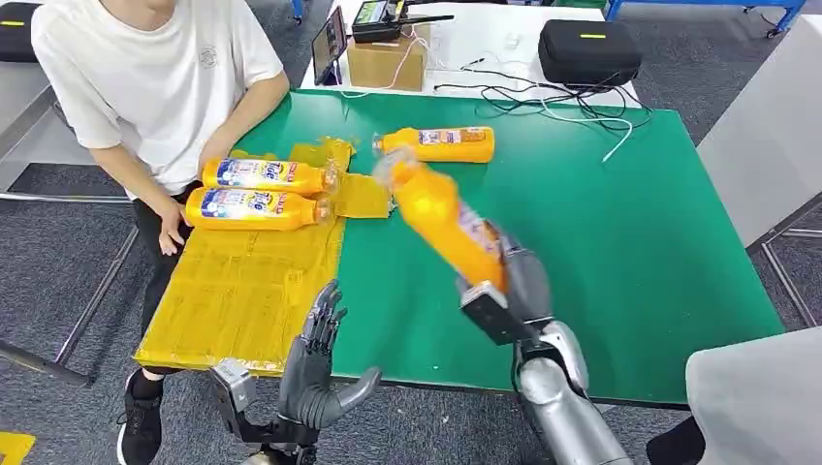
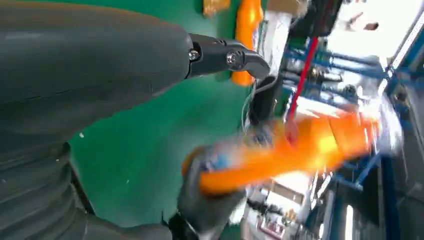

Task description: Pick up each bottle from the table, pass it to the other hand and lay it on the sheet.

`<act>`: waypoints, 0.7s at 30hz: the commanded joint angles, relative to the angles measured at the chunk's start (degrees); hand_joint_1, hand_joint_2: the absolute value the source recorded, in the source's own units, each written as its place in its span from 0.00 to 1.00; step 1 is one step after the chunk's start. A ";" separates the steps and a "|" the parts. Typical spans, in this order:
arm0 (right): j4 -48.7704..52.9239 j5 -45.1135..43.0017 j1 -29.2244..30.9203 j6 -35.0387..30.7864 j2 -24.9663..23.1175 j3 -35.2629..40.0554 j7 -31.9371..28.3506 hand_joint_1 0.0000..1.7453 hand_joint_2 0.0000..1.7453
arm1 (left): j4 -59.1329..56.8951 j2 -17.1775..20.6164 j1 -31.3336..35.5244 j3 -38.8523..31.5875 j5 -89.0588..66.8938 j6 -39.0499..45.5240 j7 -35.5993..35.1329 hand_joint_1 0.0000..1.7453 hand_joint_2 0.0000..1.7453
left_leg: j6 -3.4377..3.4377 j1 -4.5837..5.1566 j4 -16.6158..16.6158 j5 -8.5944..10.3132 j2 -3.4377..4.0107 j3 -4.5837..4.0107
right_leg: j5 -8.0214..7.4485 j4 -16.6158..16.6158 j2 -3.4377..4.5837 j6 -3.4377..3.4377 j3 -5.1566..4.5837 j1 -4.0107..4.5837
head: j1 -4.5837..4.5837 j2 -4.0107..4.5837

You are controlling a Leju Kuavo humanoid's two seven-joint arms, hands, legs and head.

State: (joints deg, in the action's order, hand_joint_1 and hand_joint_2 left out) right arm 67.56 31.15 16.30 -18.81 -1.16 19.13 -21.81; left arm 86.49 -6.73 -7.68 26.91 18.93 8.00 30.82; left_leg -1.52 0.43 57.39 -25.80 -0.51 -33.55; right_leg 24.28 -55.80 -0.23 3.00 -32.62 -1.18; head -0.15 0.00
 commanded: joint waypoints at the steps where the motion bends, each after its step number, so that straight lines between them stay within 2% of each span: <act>1: -6.27 0.31 3.05 2.91 -3.76 11.44 -1.04 1.00 1.00 | -4.18 0.01 3.30 -0.52 1.39 -1.09 -1.89 0.00 1.00 | 0.12 -0.06 -0.04 -0.06 0.19 0.14 | 0.01 0.00 0.18 -0.14 0.06 0.07 | -0.02 0.00; 9: -6.19 0.28 3.34 3.02 -3.13 11.31 -1.06 1.00 1.00 | -4.14 0.06 3.16 -0.54 1.39 -1.08 -1.89 0.00 1.00 | 0.08 -0.13 -0.03 -0.04 0.07 0.14 | 0.03 0.03 0.05 -0.11 0.11 0.12 | 0.00 0.00; 10: -8.71 -1.64 2.97 7.27 -5.23 19.25 -2.74 1.00 1.00 | -4.08 -0.93 4.66 -0.04 1.09 -1.18 -0.96 0.00 1.00 | 0.10 -0.16 -0.01 -0.07 0.09 0.18 | 0.04 0.03 0.08 -0.13 0.16 0.15 | 0.00 -0.02; 11: -11.02 -2.96 3.36 7.08 -5.63 20.64 -3.43 1.00 1.00 | -4.91 -1.30 5.65 0.29 0.57 -1.12 -0.12 0.00 1.00 | 0.08 -0.13 0.01 -0.06 0.15 0.07 | 0.01 0.00 0.15 -0.11 0.06 0.11 | 0.02 0.00; 16: -14.07 -5.61 2.09 4.06 -6.52 22.28 -8.01 1.00 1.00 | -5.76 -2.70 6.67 -1.44 4.07 -0.51 -0.92 0.00 1.00 | 0.10 -0.11 -0.07 -0.01 -0.03 0.13 | 0.02 0.09 -0.03 -0.13 0.12 0.09 | 0.00 0.00; 21: -11.88 -6.63 1.44 4.12 -6.40 22.96 -8.48 1.00 1.00 | -4.93 -2.64 6.31 -2.21 6.57 -0.72 -1.93 0.00 1.00 | 0.12 -0.13 -0.04 -0.06 0.02 0.15 | 0.06 0.07 -0.02 -0.15 0.13 0.12 | 0.00 0.00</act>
State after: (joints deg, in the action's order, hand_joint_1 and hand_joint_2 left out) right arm 60.00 25.09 17.63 -14.80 -7.19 35.78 -29.36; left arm 84.46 -8.44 -4.73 25.33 23.65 7.63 30.31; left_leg -1.51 0.39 57.39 -25.80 -0.49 -33.60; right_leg 24.29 -55.82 -0.22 2.99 -32.73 -1.15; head -0.15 0.00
